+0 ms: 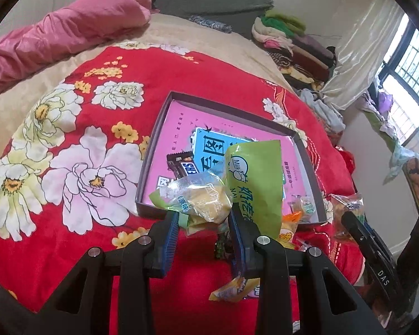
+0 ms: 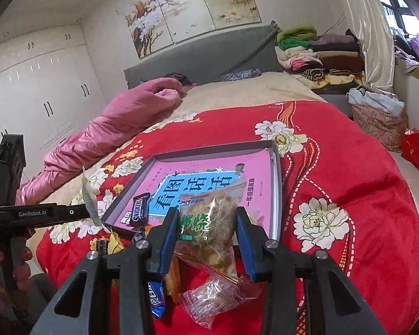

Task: Organize snacks
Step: 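Carry the green wrapper toward the tray with the left tool while the right tool carries the nut bag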

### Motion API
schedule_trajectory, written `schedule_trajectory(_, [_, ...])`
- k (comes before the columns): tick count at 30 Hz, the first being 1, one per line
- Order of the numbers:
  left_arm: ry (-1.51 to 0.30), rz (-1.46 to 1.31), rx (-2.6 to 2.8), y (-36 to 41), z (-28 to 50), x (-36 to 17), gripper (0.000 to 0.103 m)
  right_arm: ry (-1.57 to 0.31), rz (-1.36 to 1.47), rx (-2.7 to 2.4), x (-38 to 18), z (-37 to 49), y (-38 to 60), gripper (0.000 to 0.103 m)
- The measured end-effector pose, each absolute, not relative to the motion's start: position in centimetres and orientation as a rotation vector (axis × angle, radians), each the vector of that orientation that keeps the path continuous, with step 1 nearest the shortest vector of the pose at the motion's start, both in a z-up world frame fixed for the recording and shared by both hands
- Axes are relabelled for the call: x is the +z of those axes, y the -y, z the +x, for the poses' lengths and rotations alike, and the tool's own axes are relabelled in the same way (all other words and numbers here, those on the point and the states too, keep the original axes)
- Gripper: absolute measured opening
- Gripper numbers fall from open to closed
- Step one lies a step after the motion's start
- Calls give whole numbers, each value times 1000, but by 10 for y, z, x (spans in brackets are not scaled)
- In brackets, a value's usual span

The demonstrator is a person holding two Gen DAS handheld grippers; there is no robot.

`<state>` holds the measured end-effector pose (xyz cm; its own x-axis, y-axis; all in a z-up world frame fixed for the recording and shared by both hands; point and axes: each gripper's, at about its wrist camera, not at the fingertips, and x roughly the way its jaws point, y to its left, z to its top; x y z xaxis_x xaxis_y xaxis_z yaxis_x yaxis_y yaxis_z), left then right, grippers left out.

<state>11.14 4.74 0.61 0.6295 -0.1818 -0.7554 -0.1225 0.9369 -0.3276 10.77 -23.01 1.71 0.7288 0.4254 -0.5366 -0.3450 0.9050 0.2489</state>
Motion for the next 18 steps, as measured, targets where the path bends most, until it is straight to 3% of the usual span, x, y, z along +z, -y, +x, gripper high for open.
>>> schedule_trajectory(18, [-883,-349,-29,-40,120,18,35,-602,171,415,23,115,245,41])
